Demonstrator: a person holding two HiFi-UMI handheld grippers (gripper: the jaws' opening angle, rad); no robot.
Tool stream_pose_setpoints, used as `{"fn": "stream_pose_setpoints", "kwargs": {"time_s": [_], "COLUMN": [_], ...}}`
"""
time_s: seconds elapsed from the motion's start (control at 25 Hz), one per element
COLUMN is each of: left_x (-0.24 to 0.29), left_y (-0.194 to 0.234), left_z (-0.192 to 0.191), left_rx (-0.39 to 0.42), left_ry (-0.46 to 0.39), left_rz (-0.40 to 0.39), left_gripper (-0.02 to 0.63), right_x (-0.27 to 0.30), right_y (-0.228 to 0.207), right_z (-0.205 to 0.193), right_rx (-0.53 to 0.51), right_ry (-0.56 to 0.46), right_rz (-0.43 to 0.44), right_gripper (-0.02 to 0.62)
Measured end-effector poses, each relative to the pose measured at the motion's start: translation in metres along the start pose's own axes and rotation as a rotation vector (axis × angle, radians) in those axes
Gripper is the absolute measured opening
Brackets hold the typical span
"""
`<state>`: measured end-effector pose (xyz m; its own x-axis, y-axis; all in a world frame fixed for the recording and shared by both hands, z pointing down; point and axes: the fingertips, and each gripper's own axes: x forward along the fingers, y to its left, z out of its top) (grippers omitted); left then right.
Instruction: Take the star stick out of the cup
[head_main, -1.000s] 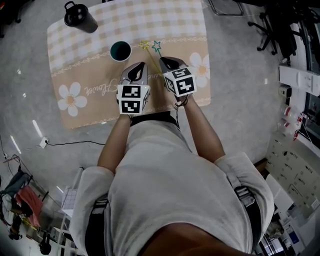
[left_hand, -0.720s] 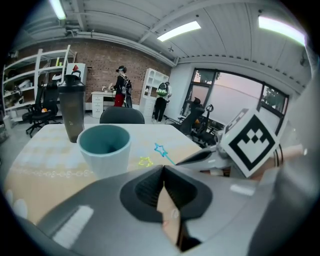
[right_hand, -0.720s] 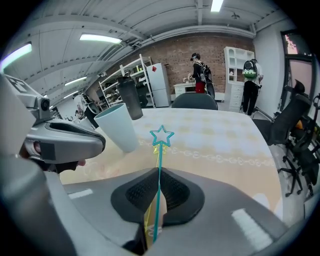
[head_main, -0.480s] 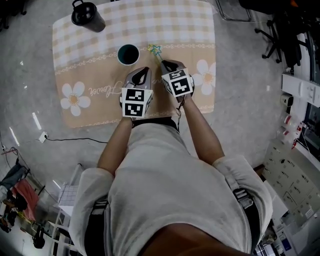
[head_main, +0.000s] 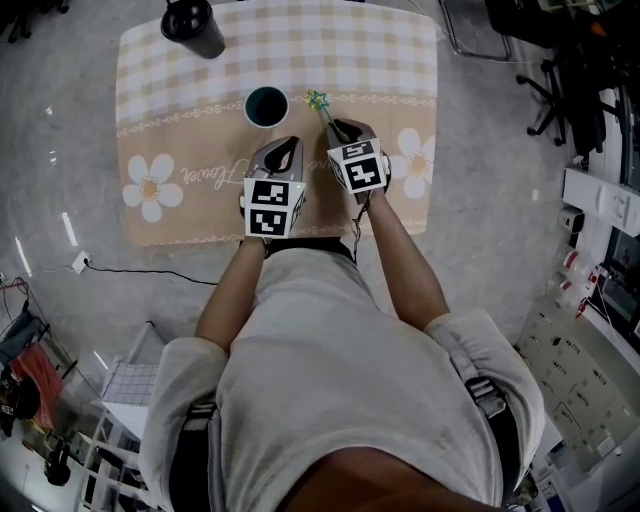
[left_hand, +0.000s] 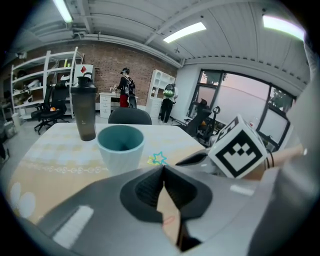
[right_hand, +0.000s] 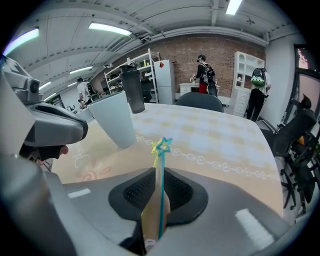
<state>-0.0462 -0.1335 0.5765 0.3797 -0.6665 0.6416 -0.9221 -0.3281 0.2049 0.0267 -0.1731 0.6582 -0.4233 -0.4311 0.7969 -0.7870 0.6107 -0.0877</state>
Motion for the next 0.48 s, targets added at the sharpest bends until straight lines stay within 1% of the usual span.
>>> {"fn": "stream_pose_setpoints", "kwargs": {"time_s": [0.08, 0.12, 0.28, 0.48], "left_x": [-0.005, -0.007, -0.017, -0.034], "left_y": [0.0, -0.001, -0.007, -0.017], "left_z": [0.001, 0.002, 0.008, 0.011], "left_rx": [-0.007, -0.009, -0.012, -0.03], "left_ry": [-0.01, -0.017, -0.05, -0.106], "left_rz": [0.015, 0.022, 0.049, 0.092], "left_gripper": [0.002, 0.002, 0.002, 0.002], "right_x": [-0.004, -0.007, -0.024, -0.058], "right_y": [0.002, 0.003, 0.007, 0.016], "right_z": [0.003, 0.005, 0.011, 0.023], "right_rx": [-0.012, -0.019, -0.037, -0.047], "right_ry": [-0.013, -0.022, -0.077, -0.195], "right_rz": [0.006, 0.007, 0.012, 0.031], "right_gripper": [0.078, 0.076, 0.047, 0.0]}}
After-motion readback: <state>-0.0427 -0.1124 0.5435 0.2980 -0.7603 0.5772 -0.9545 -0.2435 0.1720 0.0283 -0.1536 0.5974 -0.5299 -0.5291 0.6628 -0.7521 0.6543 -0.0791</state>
